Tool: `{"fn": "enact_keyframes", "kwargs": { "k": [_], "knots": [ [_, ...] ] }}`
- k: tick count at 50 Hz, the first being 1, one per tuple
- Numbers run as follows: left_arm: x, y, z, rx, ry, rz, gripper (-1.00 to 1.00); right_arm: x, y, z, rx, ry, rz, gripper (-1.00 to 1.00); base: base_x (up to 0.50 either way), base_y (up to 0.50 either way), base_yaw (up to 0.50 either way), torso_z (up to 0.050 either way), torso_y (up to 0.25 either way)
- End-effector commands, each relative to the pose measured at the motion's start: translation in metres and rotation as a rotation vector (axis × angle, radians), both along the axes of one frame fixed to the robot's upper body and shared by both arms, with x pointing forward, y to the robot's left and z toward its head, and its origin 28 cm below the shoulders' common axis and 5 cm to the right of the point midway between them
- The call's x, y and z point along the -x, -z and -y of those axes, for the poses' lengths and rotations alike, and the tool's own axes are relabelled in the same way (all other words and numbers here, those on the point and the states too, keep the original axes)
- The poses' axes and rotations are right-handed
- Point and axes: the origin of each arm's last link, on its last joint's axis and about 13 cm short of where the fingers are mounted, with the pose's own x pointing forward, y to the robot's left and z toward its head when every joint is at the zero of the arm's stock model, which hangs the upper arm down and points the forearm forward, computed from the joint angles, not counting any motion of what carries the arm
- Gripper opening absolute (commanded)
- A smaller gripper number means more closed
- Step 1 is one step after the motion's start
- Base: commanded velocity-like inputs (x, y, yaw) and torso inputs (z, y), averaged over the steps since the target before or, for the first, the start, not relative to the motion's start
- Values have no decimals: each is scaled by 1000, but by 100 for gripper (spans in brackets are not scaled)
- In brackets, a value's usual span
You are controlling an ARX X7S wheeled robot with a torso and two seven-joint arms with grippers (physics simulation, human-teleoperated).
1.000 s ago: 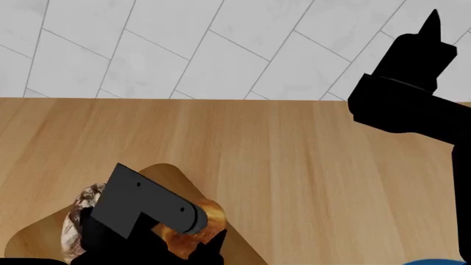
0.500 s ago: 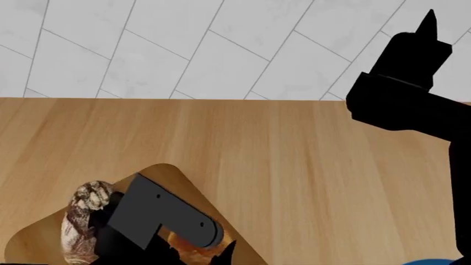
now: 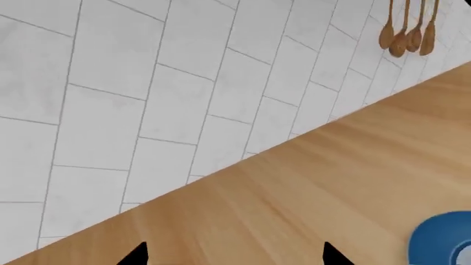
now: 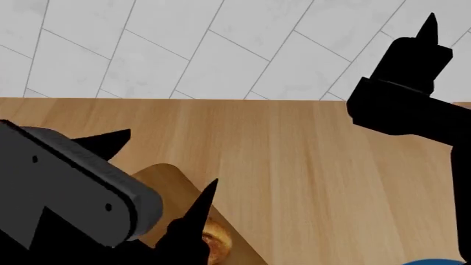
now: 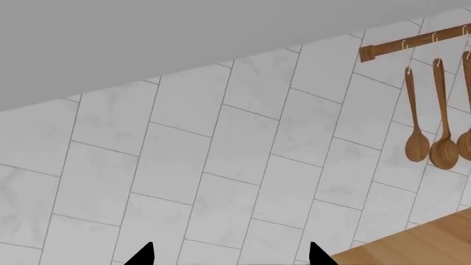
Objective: Place all breads on the cutting board.
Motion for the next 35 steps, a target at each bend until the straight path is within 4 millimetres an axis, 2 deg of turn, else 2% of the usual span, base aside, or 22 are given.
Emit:
{"fn": "enact_keyframes", "kwargs": {
  "k": [1,4,9,10,15,17,20,24,27,30,35],
  "knots": [
    [63,-32,-26,82,-20,153,100,0,4,0,8,-5,-3,100,0,0,0,0,0],
    [70,-42,-48,121,-78,213,100,4,7,-3,25,-17,6,100,0,0,0,0,0],
    [89,-29,-95,167,-179,221,100,10,18,-4,36,-37,8,100,0,0,0,0,0],
    [94,-30,-101,212,-211,284,100,11,20,-4,38,-40,9,100,0,0,0,0,0],
    [128,6,-131,215,-293,297,100,25,52,-7,98,-30,30,100,0,0,0,0,0],
    [140,17,-135,267,-388,388,100,30,61,-7,115,-16,37,100,0,0,0,0,0],
    [150,29,-136,282,-466,433,100,41,71,-7,128,-25,61,100,0,0,0,0,0],
    [158,41,-134,280,-474,439,100,52,90,-7,145,-39,81,100,0,0,0,0,0],
    [156,46,-133,279,-477,440,100,57,98,-7,171,-39,87,100,0,0,0,0,0],
    [143,53,-130,283,-458,419,100,58,105,-8,172,-68,58,100,0,0,0,0,0],
    [130,55,-126,282,-416,405,100,61,105,-10,191,-85,67,100,0,0,0,0,0]
  ]
}}
